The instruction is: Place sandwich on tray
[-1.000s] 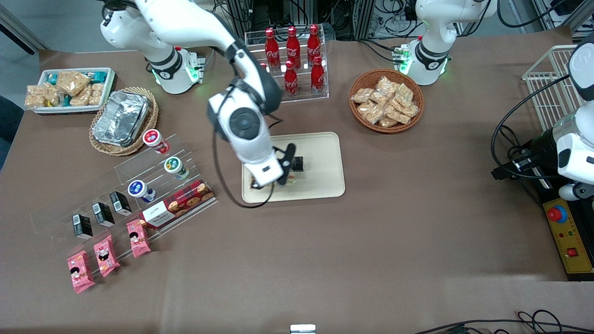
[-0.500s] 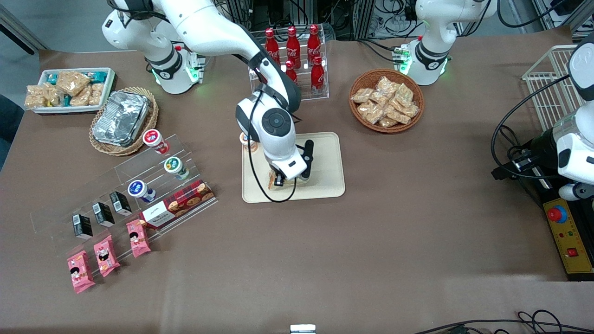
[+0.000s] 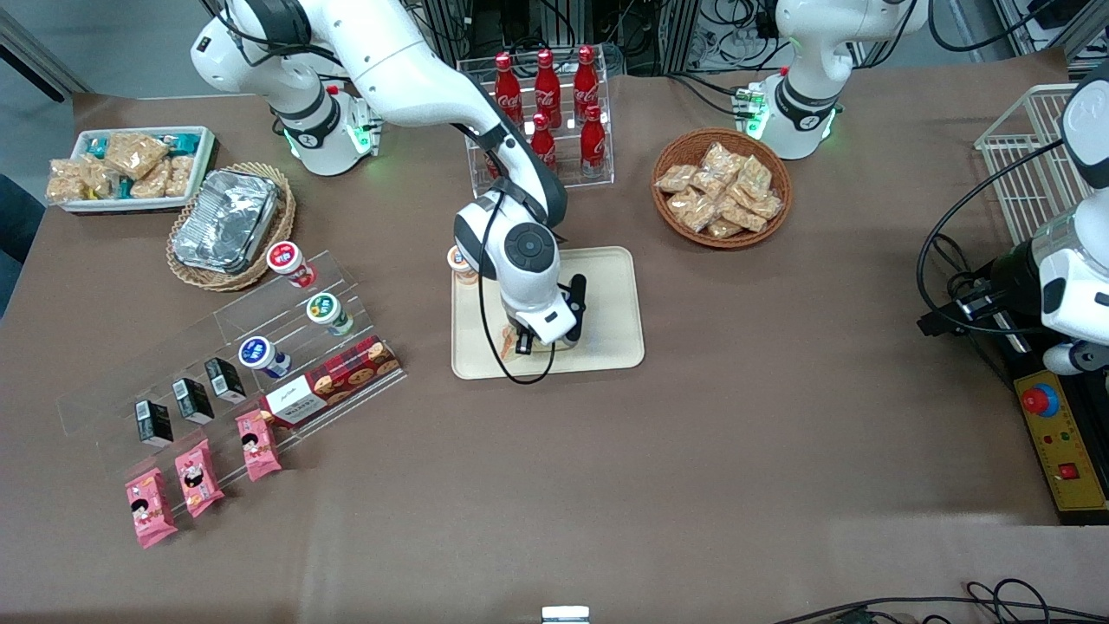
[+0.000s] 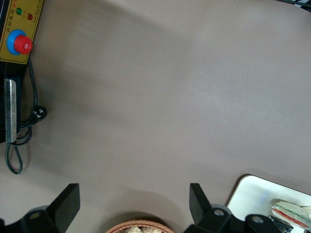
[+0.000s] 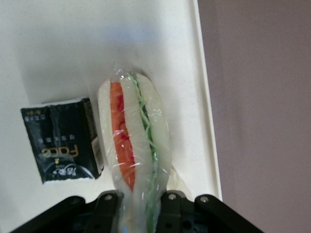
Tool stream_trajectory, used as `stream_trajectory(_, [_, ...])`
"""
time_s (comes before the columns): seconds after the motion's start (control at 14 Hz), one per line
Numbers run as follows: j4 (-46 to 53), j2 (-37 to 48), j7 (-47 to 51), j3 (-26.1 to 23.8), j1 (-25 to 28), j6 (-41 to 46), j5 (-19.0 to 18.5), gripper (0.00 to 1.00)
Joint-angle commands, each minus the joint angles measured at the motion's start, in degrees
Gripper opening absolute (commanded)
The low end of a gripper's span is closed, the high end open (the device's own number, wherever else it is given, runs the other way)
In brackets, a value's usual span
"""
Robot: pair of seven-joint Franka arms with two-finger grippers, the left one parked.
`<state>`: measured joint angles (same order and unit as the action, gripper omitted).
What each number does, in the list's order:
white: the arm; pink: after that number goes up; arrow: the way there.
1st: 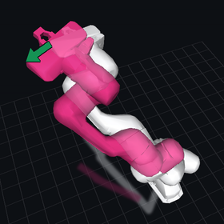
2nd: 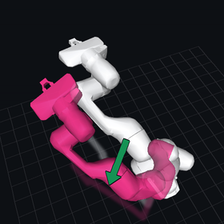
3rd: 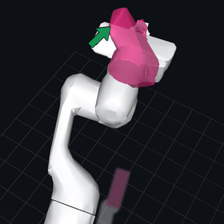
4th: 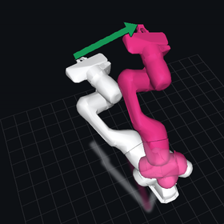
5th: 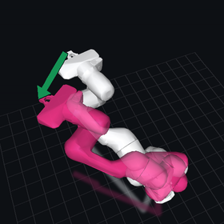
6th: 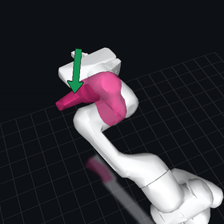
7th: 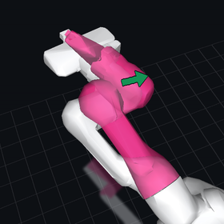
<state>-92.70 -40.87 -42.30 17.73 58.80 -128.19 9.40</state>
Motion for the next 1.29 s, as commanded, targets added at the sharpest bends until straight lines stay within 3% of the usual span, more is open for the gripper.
stream_trajectory(0.0, [1.8,-0.6,0.5,1.0,-0.1,-0.8,0.4,0.98])
stream_trajectory(0.43, [2.0,13.7,0.4,1.4,-6.6,13.6,0.4,0.99])
stream_trajectory(0.79, [2.0,24.1,2.7,1.8,-18.7,30.6,0.3,0.99])
stream_trajectory(0.93, [2.0,28.1,8.3,4.4,-22.5,36.3,-1.5,0.99])
stream_trajectory(1.21, [1.3,33.4,27.9,12.7,-23.3,39.9,-6.5,0.99])
